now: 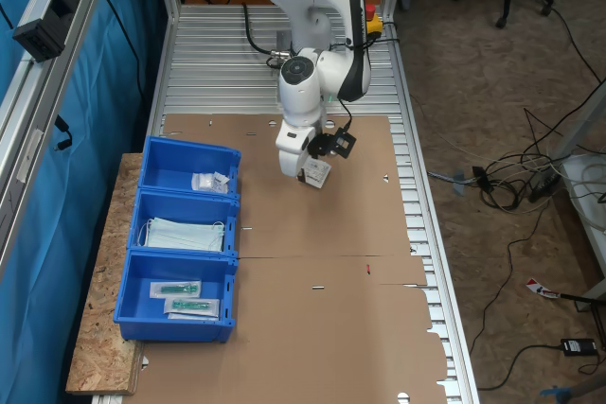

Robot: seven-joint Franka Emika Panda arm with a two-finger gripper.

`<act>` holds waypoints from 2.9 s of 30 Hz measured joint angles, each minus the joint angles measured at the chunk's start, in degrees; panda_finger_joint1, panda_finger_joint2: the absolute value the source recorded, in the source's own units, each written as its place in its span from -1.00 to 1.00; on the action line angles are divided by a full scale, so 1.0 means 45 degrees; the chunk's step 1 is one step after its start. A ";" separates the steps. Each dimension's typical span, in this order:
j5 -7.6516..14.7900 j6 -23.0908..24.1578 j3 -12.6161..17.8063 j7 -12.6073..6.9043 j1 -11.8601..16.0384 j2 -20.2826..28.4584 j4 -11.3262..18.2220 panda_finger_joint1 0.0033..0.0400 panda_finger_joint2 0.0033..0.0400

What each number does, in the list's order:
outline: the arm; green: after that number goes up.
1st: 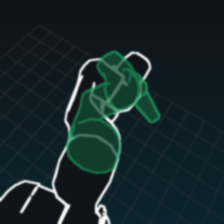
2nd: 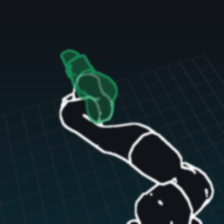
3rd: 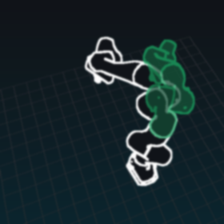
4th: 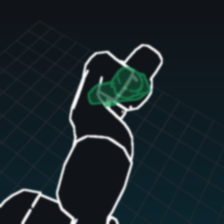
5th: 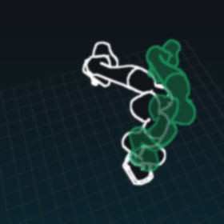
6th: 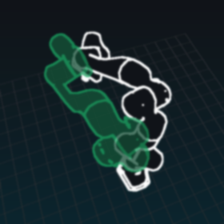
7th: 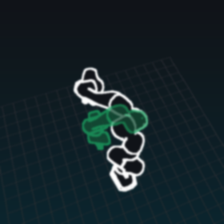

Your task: Pick and place sorting task of medical equipment.

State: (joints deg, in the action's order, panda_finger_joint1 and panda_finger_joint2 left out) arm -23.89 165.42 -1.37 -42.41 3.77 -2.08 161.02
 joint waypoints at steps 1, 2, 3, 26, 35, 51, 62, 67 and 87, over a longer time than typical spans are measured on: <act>-0.0269 0.0137 -0.0003 0.0000 -0.0032 -0.0083 0.0015 1.00 1.00; -0.0517 0.0257 -0.0006 0.0000 -0.0062 -0.0156 0.0032 1.00 1.00; -0.0762 0.0375 -0.0011 0.0000 -0.0090 -0.0219 0.0053 1.00 1.00; -0.3417 0.1723 -0.0608 0.0000 -0.0331 -0.0504 0.1081 1.00 1.00; -0.3611 0.1823 -0.1096 0.0000 -0.0374 -0.0504 0.1079 1.00 1.00; -0.3751 0.1827 -0.1375 0.0000 -0.0395 -0.1035 0.0785 1.00 1.00; -0.3767 0.1828 -0.1366 0.0000 -0.0395 -0.1821 0.0526 1.00 1.00; -0.3768 0.1828 -0.1284 0.0000 -0.0395 -0.1968 0.0512 1.00 1.00; -0.3768 0.1828 -0.0834 0.0000 -0.0412 -0.2117 0.0508 1.00 1.00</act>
State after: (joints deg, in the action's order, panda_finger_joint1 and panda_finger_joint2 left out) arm -40.84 173.64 -5.12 -42.41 1.92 -11.61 163.30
